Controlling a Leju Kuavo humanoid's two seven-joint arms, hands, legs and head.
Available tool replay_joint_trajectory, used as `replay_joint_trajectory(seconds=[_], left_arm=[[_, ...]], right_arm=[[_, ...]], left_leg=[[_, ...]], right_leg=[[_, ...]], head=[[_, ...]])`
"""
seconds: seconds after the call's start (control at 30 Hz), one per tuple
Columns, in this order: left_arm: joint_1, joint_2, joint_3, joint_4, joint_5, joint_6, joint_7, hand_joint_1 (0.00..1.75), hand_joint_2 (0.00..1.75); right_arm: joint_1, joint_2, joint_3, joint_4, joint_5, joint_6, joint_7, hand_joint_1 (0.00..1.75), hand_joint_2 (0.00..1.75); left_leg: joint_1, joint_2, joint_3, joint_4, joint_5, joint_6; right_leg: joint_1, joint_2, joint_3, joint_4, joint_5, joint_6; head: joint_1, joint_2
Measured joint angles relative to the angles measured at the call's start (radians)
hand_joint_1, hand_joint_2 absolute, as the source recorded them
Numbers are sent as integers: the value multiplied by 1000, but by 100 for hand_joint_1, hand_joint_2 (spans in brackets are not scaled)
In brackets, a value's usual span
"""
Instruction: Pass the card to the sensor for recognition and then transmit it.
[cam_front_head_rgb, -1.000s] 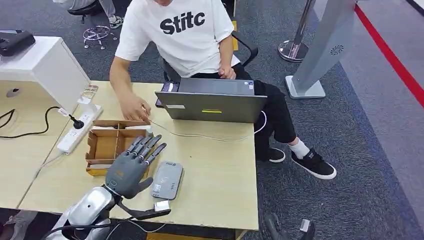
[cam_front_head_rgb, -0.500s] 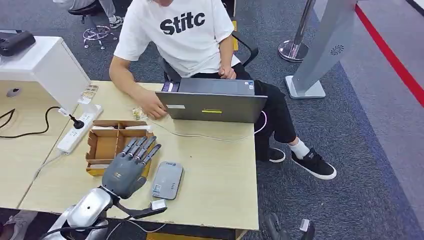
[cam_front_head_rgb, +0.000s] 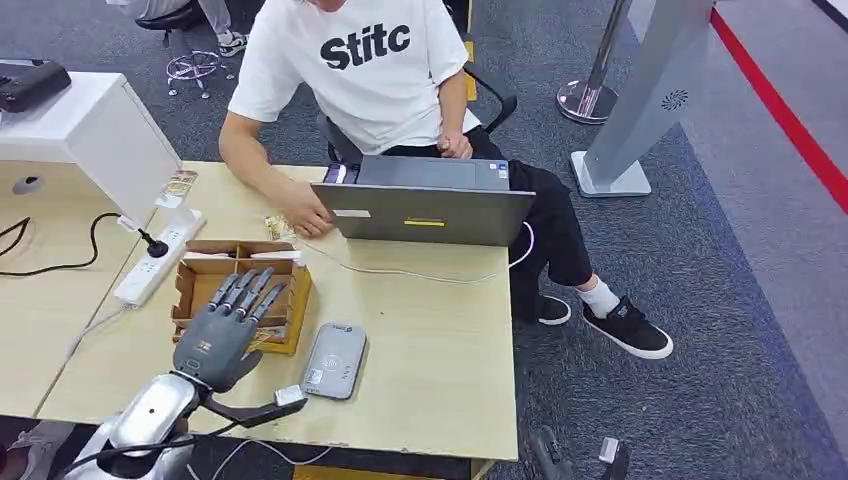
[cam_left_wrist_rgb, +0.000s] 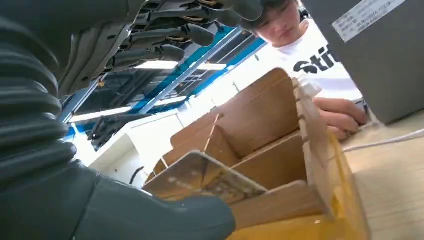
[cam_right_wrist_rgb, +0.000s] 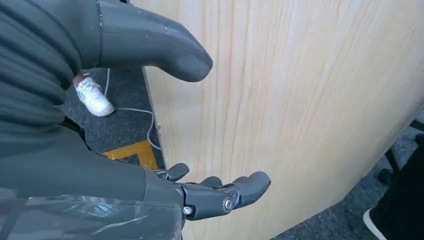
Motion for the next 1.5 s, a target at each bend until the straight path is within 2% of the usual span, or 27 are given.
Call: replay_joint_trajectory(seconds=[0.47,0.5,0.53,0.77,0.9,1.23,1.5], left_arm=[[15,1,32,8,0,0,-2,0,175],[16,1,32,8,0,0,-2,58,175],[16,1,32,8,0,0,-2,175,175],[17,0,35,12,-1,-17,-19,175,175],[18,0,36,18,0,-50,-25,175,175],[18,0,40,37,0,-58,-26,175,175],[3,0,51,67,24,-102,-21,175,175]], right_arm=[[0,0,0,0,-1,0,0,0,175],[0,0,0,0,-1,0,0,0,175],[0,0,0,0,-1,0,0,0,175],[0,-1,0,0,-1,-2,-3,0,175],[0,-1,0,0,0,-6,-12,0,175],[0,-1,0,0,2,-7,-13,0,175],[-1,-1,0,0,7,-6,-11,0,175]], left_leg=[[0,0,0,0,0,0],[0,0,0,0,0,0],[0,0,0,0,0,0],[0,0,0,0,0,0],[0,0,0,0,0,0],[0,0,0,0,0,0],[0,0,1,0,0,0]], right_leg=[[0,0,0,0,0,0],[0,0,0,0,0,0],[0,0,0,0,0,0],[0,0,0,0,0,0],[0,0,0,0,0,0],[0,0,0,0,0,0],[0,-1,1,0,0,0]], head=[[0,0],[0,0],[0,0],[0,0],[0,0],[0,0],[0,0]])
